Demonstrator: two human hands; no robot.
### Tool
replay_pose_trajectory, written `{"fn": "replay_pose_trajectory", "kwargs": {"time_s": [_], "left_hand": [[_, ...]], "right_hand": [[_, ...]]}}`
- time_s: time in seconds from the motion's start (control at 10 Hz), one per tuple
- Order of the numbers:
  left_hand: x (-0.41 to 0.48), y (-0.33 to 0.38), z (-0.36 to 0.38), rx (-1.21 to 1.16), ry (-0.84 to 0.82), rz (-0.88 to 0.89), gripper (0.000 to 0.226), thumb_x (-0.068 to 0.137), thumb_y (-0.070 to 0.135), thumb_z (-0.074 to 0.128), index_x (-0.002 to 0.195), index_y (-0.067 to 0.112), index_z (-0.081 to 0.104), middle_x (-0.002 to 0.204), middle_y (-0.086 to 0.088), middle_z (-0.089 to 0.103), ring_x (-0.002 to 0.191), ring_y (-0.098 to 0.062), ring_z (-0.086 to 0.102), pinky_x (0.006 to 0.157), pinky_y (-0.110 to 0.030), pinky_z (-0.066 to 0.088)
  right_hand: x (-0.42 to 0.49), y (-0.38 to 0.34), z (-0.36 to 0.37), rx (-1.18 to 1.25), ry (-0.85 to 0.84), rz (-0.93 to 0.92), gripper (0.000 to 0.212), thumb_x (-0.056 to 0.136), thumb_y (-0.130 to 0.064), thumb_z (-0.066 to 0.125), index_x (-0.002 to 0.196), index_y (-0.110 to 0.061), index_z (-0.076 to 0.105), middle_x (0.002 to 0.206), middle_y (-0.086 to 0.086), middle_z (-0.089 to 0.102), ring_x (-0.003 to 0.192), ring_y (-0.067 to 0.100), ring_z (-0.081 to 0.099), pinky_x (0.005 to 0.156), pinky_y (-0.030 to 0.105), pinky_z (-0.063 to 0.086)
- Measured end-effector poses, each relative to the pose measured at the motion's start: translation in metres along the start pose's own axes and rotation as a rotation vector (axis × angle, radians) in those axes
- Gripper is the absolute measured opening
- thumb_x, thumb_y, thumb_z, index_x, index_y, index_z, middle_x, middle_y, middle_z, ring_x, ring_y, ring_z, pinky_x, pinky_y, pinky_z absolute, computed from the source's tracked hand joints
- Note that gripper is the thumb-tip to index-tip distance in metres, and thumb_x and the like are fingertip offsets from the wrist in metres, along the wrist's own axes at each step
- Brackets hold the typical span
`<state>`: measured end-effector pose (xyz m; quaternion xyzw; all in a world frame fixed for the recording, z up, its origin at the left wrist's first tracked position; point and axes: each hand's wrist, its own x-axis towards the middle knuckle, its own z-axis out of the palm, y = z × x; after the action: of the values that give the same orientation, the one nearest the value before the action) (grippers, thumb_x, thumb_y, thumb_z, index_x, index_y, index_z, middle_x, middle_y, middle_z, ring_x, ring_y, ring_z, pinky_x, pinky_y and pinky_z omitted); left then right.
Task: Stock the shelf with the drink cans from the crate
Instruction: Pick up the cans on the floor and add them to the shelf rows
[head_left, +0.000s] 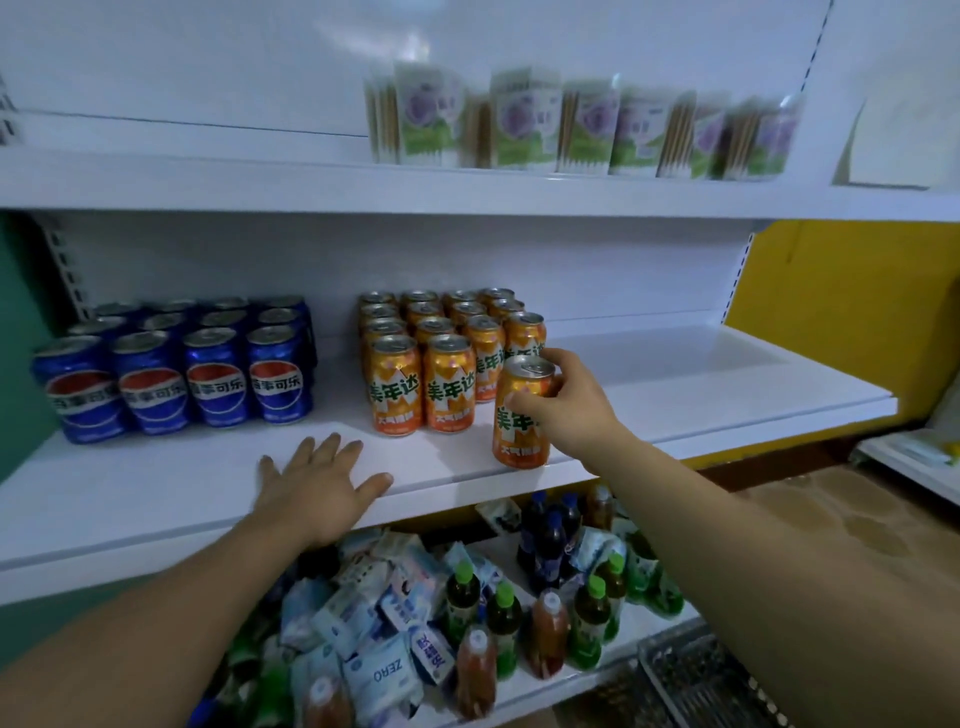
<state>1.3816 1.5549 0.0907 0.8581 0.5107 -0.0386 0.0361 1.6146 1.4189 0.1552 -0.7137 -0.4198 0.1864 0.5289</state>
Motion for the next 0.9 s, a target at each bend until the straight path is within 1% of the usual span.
{"fn": "replay_pose_trajectory", "kwargs": {"time_s": [0.2,0.3,0.4,0.5,0.6,0.7,0.8,0.9], "left_hand": [[0.005,-0.001,0.005,0.031,0.065,0.009,0.077,0.087,0.074,0.010,0.152,0.033,0.005,0.161,0.007,-0.001,0.148,-0.019,-0.001,0.117,-0.055,0.006],[0.006,-0.001,0.008,0.038,0.081,0.009,0.077,0.087,0.073,0.009,0.152,0.033,0.005,0.161,0.007,-0.001,0.148,-0.019,-0.001,0.117,-0.054,0.006],[0.007,-0.001,0.008,0.027,0.085,0.010,0.077,0.087,0.073,0.009,0.152,0.032,0.005,0.161,0.006,-0.002,0.148,-0.018,-0.001,0.117,-0.054,0.006],[0.007,-0.001,0.007,0.030,0.087,0.007,0.077,0.087,0.073,0.009,0.152,0.032,0.005,0.161,0.006,-0.002,0.148,-0.018,-0.002,0.117,-0.053,0.006],[0.006,-0.001,0.007,0.031,0.085,0.009,0.077,0.087,0.073,0.009,0.152,0.032,0.005,0.161,0.006,-0.002,0.148,-0.018,-0.002,0.118,-0.053,0.005],[0.006,0.000,0.007,0.031,0.089,0.010,0.076,0.087,0.072,0.010,0.152,0.032,0.006,0.161,0.006,-0.002,0.148,-0.018,-0.001,0.118,-0.053,0.006],[0.006,0.000,0.006,0.028,0.090,0.012,0.077,0.087,0.073,0.010,0.152,0.032,0.006,0.161,0.006,-0.001,0.148,-0.018,-0.001,0.118,-0.053,0.005],[0.007,0.000,0.006,0.025,0.088,0.012,0.077,0.087,0.073,0.010,0.152,0.032,0.006,0.161,0.006,-0.001,0.148,-0.018,-0.002,0.118,-0.052,0.005]], "right_hand": [[0.026,0.013,0.009,-0.004,0.016,-0.009,0.074,0.082,-0.024,0.073,0.143,-0.028,0.033,0.132,0.001,0.054,0.118,0.023,0.055,0.100,0.042,0.047],[0.034,0.017,0.013,-0.047,-0.011,-0.029,0.077,0.083,-0.028,0.072,0.147,-0.031,0.028,0.139,0.002,0.047,0.123,0.024,0.051,0.102,0.043,0.045],[0.040,0.020,0.015,-0.129,-0.023,-0.062,0.081,0.084,-0.028,0.072,0.149,-0.034,0.024,0.142,0.003,0.034,0.126,0.025,0.046,0.105,0.046,0.043],[0.042,0.021,0.017,-0.160,-0.038,-0.092,0.088,0.080,-0.027,0.076,0.148,-0.038,0.022,0.141,0.003,0.039,0.127,0.026,0.047,0.104,0.049,0.044],[0.044,0.022,0.017,-0.161,-0.044,-0.098,0.088,0.081,-0.025,0.075,0.149,-0.036,0.020,0.143,0.002,0.041,0.128,0.025,0.047,0.105,0.047,0.043],[0.047,0.022,0.018,-0.183,-0.037,-0.120,0.085,0.084,-0.023,0.073,0.150,-0.034,0.019,0.144,0.001,0.042,0.129,0.024,0.046,0.104,0.041,0.042],[0.049,0.022,0.019,-0.176,-0.038,-0.137,0.083,0.086,-0.020,0.071,0.150,-0.033,0.019,0.144,-0.001,0.044,0.129,0.023,0.046,0.102,0.039,0.041],[0.054,0.021,0.022,-0.181,-0.044,-0.135,0.081,0.088,-0.021,0.069,0.150,-0.034,0.018,0.144,-0.002,0.046,0.129,0.024,0.047,0.101,0.040,0.042]]}}
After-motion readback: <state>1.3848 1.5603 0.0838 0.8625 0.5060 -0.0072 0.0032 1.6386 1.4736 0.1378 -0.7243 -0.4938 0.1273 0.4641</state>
